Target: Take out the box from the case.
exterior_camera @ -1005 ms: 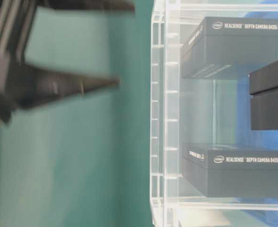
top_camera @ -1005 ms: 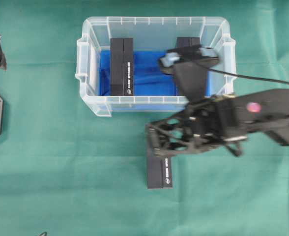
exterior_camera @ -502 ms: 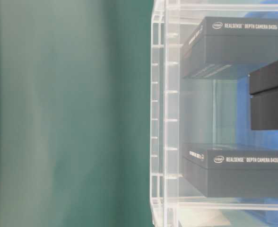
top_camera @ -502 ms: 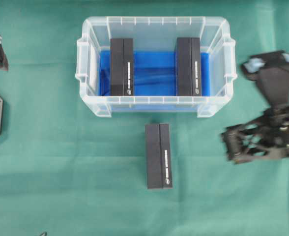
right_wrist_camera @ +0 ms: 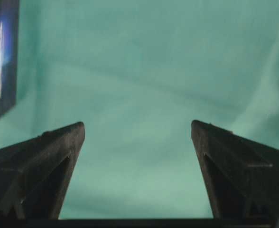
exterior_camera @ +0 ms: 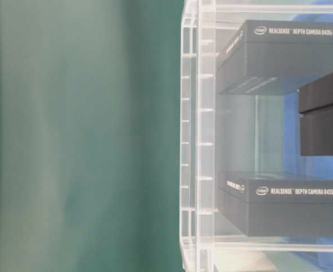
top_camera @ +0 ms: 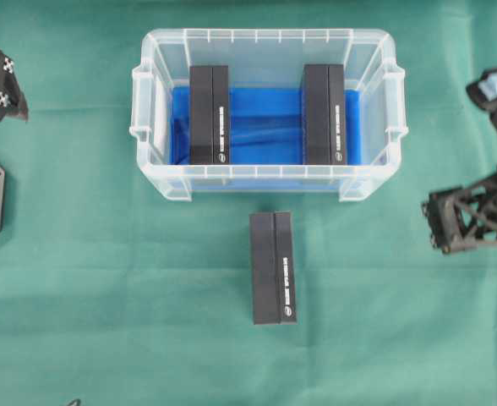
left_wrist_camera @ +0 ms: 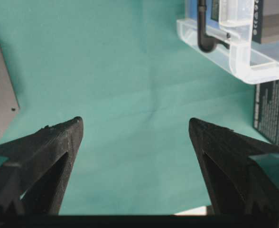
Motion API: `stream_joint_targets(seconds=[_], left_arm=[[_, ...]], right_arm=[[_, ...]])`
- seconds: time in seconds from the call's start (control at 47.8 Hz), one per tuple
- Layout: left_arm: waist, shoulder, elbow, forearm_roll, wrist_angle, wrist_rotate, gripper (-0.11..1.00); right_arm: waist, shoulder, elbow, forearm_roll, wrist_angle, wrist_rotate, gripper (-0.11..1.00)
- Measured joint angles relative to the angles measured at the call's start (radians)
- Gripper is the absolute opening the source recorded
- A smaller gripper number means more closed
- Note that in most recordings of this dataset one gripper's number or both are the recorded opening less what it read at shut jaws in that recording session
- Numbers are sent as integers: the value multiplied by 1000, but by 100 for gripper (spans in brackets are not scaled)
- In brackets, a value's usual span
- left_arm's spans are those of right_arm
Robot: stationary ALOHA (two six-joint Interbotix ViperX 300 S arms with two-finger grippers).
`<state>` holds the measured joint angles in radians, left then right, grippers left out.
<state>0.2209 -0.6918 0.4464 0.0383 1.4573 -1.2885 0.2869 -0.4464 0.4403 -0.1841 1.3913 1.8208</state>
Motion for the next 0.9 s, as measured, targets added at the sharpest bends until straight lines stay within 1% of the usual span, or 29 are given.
stream_joint_targets(seconds=[0.126,0.147,0.251,0.461,0.691,0.795,0.9], left_arm=[[0,11,0,0,-2,-8,93],[0,11,0,0,-2,-8,93],[0,15,-2,0,-2,-6,93],[-2,15,-2,0,-2,-8,93],[-2,17,0,0,0,-8,93],[-2,17,0,0,0,-8,93],[-2,17,0,0,0,-8,93]], right_arm=[[-72,-26,18,-15,2,-51,91],[-92,-34,25,-18,0,-74,91],[-181,-61,43,-21,-9,-143,91],[-359,-89,61,-21,-54,-327,91],[-520,-86,63,3,-83,-492,91],[-575,-78,63,17,-98,-537,91],[-584,-69,63,32,-106,-549,91]])
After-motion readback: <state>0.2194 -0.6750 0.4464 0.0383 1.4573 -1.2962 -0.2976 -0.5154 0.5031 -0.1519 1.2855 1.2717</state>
